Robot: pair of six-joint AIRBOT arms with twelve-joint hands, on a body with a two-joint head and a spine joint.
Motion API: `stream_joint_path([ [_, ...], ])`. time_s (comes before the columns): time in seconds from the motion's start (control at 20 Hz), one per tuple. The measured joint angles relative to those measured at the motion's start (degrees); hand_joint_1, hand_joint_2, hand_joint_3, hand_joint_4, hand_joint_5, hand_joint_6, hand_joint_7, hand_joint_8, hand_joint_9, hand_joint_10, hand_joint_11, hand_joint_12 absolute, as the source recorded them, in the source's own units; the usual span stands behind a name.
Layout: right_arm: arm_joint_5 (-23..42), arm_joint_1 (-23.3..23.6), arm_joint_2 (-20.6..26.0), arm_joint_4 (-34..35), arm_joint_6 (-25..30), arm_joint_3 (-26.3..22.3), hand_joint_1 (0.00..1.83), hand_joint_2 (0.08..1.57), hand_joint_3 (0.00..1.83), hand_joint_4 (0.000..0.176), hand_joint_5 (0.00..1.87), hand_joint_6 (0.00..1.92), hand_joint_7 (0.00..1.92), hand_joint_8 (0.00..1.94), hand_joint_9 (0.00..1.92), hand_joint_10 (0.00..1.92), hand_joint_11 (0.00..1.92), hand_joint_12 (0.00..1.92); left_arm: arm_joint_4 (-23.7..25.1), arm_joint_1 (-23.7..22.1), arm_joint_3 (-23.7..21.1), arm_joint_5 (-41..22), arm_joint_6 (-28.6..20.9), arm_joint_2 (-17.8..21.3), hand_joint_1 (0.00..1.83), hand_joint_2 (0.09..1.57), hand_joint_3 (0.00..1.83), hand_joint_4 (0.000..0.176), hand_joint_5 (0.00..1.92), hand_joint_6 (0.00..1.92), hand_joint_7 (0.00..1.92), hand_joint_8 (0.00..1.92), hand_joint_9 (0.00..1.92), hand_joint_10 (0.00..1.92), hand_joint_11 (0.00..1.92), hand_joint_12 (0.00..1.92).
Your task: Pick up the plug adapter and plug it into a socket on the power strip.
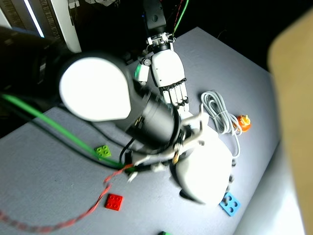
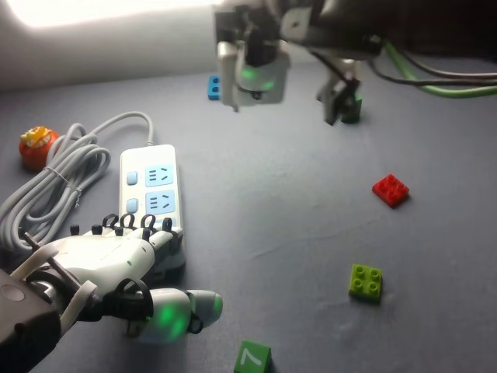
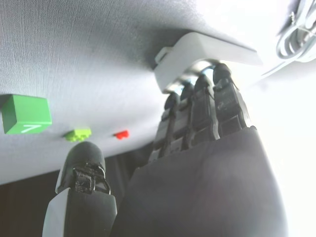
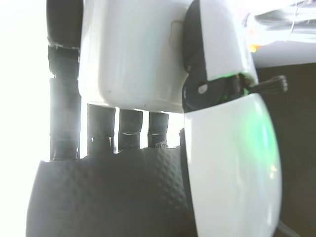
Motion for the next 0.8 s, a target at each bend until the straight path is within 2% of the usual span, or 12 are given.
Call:
stream_joint_path([
  [0.1, -0.7, -0.4, -1.5, -3.8, 4.9, -0.1, 1.24, 1.06, 0.0, 0.021, 1.04, 0.9, 1.18, 0.65, 1.29, 0.0, 0.96, 0.71, 0.0, 0.0, 0.0, 0.0, 0.0, 0.0, 0.0, 1.2, 0.0, 0.0, 0.08, 0.0, 0.1, 0.01, 0.06, 0.01, 0.03, 0.02],
  [0.25, -1.2, -1.5, -3.7, -3.8, 7.5, 0.2, 1.24, 1.06, 0.0, 0.014, 1.04, 0.91, 1.2, 0.6, 1.3, 0.0, 0.98, 0.7, 0.1, 0.0, 0.0, 0.0, 0.1, 0.0, 0.0, 1.21, 0.0, 0.0, 0.07, 0.0, 0.1, 0.01, 0.07, 0.01, 0.03, 0.02],
  [0.3, -1.5, -1.8, -4.8, -3.8, 8.1, 0.9, 1.24, 1.06, 0.0, 0.017, 1.03, 0.92, 1.19, 0.62, 1.29, 0.0, 0.98, 0.7, 0.1, 0.0, 0.0, 0.0, 0.1, 0.0, 0.0, 1.2, 0.0, 0.0, 0.08, 0.0, 0.1, 0.01, 0.07, 0.01, 0.04, 0.03],
  [0.55, -1.2, -2.4, -9.5, -4.5, 8.4, 4.3, 1.24, 1.07, 0.0, 0.014, 1.02, 0.93, 1.17, 0.66, 1.3, 0.0, 0.98, 0.71, 0.2, 0.0, 0.0, 0.0, 0.3, 0.0, 0.0, 1.2, 0.0, 0.0, 0.09, 0.01, 0.1, 0.01, 0.07, 0.01, 0.02, 0.02],
  [0.8, -1.4, -3.9, -12.9, -3.8, 7.1, 7.1, 1.24, 1.07, 0.0, 0.019, 1.03, 0.93, 1.16, 0.66, 1.29, 0.0, 0.97, 0.71, 0.2, 0.0, 0.1, 0.0, 0.4, 0.0, 0.0, 1.2, 0.0, 0.0, 0.08, 0.0, 0.1, 0.0, 0.07, 0.01, 0.02, 0.03],
])
